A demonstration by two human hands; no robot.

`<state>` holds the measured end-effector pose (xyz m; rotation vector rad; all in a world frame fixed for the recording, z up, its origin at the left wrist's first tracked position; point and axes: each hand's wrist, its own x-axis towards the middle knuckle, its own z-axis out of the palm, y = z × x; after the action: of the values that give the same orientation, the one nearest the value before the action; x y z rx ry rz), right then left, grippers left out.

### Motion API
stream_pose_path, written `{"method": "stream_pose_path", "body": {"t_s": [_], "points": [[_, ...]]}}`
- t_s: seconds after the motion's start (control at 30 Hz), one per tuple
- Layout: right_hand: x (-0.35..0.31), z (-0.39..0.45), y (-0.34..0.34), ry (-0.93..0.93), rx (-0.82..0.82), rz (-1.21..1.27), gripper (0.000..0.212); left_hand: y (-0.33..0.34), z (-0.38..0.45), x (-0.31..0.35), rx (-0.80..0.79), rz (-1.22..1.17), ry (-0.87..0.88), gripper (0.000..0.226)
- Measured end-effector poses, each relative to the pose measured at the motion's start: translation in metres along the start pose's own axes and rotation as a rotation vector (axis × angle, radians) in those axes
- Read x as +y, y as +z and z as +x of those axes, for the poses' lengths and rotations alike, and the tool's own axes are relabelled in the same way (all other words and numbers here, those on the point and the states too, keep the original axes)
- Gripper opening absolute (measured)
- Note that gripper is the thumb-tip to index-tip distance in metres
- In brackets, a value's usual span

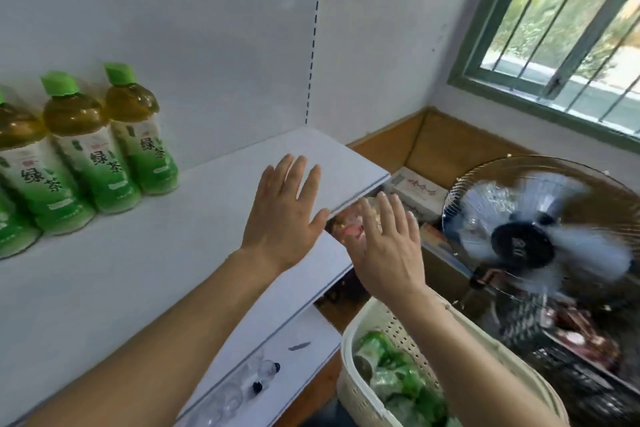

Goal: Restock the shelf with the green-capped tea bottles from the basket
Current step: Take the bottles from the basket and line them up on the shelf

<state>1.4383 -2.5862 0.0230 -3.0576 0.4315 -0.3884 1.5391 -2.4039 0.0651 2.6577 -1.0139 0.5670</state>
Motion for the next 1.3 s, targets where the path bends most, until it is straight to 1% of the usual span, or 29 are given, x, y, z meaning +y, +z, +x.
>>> {"method": "stream_pose_path", "body": {"t_s": [0.1,0.17,0.33,0.47,0.6,0.73,0.87,0.93,1.03,1.1,1.17,1.3], "points": [[0.054,-0.034,0.002,0.145,-0.002,-0.017,0.074,0.028,0.006,0.05,-0.057,-0.09,0.09,0.07],[0.088,-0.057,0.01,0.221,-0.024,-0.039,0.076,0.05,0.007,0.084,-0.092,-0.145,0.144,0.069],[0.163,-0.106,0.048,0.371,-0.112,-0.048,0.078,0.115,0.003,0.163,-0.232,-0.228,0.235,0.074],[0.21,-0.135,0.081,0.434,-0.224,-0.036,0.08,0.166,-0.008,0.207,-0.382,-0.231,0.283,0.074],[0.238,-0.163,0.117,0.464,-0.352,-0.03,0.079,0.216,-0.025,0.225,-0.523,-0.221,0.25,0.075],[0.248,-0.193,0.159,0.51,-0.482,0.013,0.087,0.262,-0.05,0.226,-0.683,-0.195,0.178,0.078],[0.242,-0.212,0.197,0.539,-0.58,0.024,0.081,0.303,-0.074,0.22,-0.823,-0.148,0.128,0.081],[0.232,-0.214,0.216,0.513,-0.641,0.065,0.079,0.319,-0.085,0.213,-0.89,-0.117,0.077,0.082],[0.215,-0.212,0.248,0.452,-0.665,0.113,0.082,0.341,-0.105,0.202,-1.031,-0.054,0.008,0.087],[0.203,-0.211,0.267,0.43,-0.699,0.127,0.087,0.355,-0.116,0.197,-1.116,-0.061,-0.036,0.09],[0.195,-0.213,0.284,0.406,-0.749,0.149,0.085,0.37,-0.125,0.193,-1.174,-0.095,-0.094,0.092],[0.183,-0.218,0.31,0.375,-0.777,0.187,0.086,0.392,-0.135,0.181,-1.284,-0.132,-0.204,0.096]]}}
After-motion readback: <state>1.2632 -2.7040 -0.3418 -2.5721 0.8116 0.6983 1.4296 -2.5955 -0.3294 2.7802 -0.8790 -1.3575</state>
